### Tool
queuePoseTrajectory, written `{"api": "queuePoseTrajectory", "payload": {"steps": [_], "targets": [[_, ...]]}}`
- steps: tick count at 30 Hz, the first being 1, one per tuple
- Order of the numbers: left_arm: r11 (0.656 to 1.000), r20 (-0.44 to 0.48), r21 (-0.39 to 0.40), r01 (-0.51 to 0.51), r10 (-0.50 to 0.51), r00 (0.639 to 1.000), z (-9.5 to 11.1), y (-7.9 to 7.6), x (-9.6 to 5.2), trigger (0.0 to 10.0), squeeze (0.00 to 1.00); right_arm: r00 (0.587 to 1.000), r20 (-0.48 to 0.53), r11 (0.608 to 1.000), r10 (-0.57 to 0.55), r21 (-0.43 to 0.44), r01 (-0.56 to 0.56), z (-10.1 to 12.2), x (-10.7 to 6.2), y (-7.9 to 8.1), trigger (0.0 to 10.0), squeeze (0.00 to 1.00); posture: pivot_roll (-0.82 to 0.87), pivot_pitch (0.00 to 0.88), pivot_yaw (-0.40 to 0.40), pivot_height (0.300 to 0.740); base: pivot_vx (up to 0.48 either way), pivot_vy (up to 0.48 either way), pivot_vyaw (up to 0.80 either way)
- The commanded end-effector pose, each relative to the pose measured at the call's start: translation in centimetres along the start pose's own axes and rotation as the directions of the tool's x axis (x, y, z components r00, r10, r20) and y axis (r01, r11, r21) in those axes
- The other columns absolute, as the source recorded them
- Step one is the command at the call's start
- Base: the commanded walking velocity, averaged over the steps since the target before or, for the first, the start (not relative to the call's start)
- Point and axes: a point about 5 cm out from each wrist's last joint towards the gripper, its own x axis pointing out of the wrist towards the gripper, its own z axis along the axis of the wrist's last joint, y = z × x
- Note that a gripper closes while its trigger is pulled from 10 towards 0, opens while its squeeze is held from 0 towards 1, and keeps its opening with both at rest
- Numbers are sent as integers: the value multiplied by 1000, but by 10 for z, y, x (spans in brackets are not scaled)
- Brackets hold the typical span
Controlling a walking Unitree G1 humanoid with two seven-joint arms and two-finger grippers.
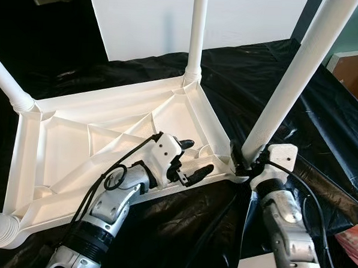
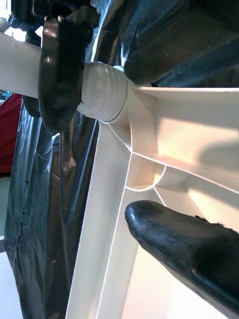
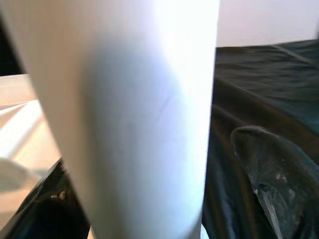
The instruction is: Building children table
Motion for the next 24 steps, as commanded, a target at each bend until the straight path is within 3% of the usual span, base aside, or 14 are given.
{"api": "queuePoseTrajectory", "payload": {"steps": [1, 3, 8, 19, 20, 22, 23, 24], "targets": [[990, 2, -13, 143, -143, 990, 2, -10, -1, 10000, 0, 997, -4, 997, 74, 9, -74, 0, -2, 3, 10000, 0, -46, 119, 9, 740, 0, 0, 0], [985, 17, -34, 170, -170, 985, 5, -13, -1, 10000, 0, 984, -25, 984, 176, 1, -176, -1, -3, 3, 10000, 0, -52, 115, 7, 740, 0, 0, 0], [979, 16, -37, 201, -200, 980, 4, -19, -1, 10000, 0, 954, -77, 956, 289, -26, -291, -4, -2, -4, 10000, 0, -54, 122, 4, 740, 0, 0, 0], [962, -9, -33, 272, -272, 962, 2, -34, -2, 10000, 0, 892, -165, 896, 422, -72, -437, -8, 11, -20, 10000, 0, -23, 120, -17, 740, 0, 0, 0], [958, -17, -34, 286, -286, 958, 2, -37, -3, 10000, 0, 879, -179, 884, 442, -78, -460, -8, 15, -23, 8078, 0, -21, 118, -21, 740, 0, 0, 0], [957, -19, -35, 287, -288, 957, 2, -37, -3, 10000, 0, 877, -181, 882, 446, -80, -465, -8, 15, -24, 8078, 0, -21, 118, -21, 740, 0, 0, 0], [957, -24, -33, 289, -290, 957, 2, -37, -3, 10000, 0, 875, -181, 880, 449, -83, -468, -8, 16, -25, 0, 0, -20, 116, -26, 740, 0, 0, 0], [957, -24, -33, 289, -290, 957, 2, -37, -3, 10000, 0, 875, -181, 880, 449, -83, -468, -8, 16, -25, 0, 0, -20, 116, -26, 740, 0, 0, 0]]}}
